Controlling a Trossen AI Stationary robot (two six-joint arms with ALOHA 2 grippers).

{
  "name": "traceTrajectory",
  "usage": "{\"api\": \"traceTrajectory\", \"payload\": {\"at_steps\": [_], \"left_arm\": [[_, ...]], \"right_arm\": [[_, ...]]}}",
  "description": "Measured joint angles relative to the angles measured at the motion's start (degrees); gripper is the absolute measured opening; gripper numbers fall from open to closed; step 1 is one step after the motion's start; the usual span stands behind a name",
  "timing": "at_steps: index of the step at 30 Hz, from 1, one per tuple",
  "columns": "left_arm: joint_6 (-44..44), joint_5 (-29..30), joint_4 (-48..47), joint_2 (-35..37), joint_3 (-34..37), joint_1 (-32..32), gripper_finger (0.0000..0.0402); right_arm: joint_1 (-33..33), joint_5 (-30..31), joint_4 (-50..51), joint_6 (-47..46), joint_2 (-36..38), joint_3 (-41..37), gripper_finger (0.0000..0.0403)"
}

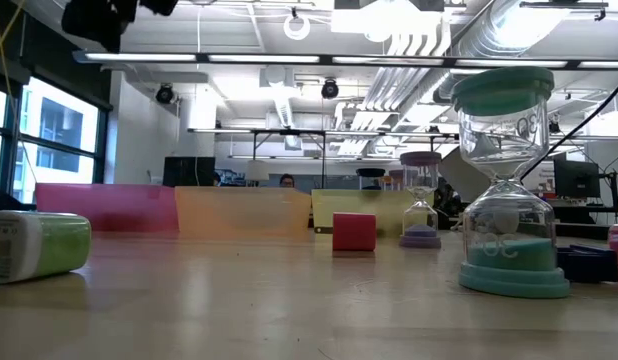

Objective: Pick & Place Office items
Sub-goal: Put the violet hourglass into the yellow bin

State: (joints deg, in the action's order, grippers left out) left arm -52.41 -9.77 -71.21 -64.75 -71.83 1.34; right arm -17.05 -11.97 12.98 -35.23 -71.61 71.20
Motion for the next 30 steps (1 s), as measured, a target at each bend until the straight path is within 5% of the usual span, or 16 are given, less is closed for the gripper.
{"api": "traceTrajectory", "payload": {"at_steps": [6, 11, 16, 21, 30], "left_arm": [[-3.82, 6.24, 5.89, -0.69, -0.02, 7.5, 0.0222], [-8.11, 13.04, 6.6, -2.0, -0.02, 11.72, 0.0222], [-14.12, 13.54, 7.0, -3.87, -0.02, 14.85, 0.0222], [-16.91, 13.6, 7.22, -6.36, -0.02, 16.75, 0.0222], [-15.88, 10.77, 8.87, -12.29, -0.02, 18.7, 0.0222]], "right_arm": [[-2.75, 3.26, 15.25, -11.55, 0.01, 0.0, 0.0286], [-3.72, 12.4, 33.34, -23.26, 0.0, 0.0, 0.0286], [-3.58, 22.93, 47.71, -35.0, 0.0, 0.0, 0.0286], [-3.23, 28.15, 49.99, -40.25, 0.0, 0.0, 0.0286], [2.13, 25.53, 44.95, -35.4, -4.79, 0.0, 0.0286]]}}
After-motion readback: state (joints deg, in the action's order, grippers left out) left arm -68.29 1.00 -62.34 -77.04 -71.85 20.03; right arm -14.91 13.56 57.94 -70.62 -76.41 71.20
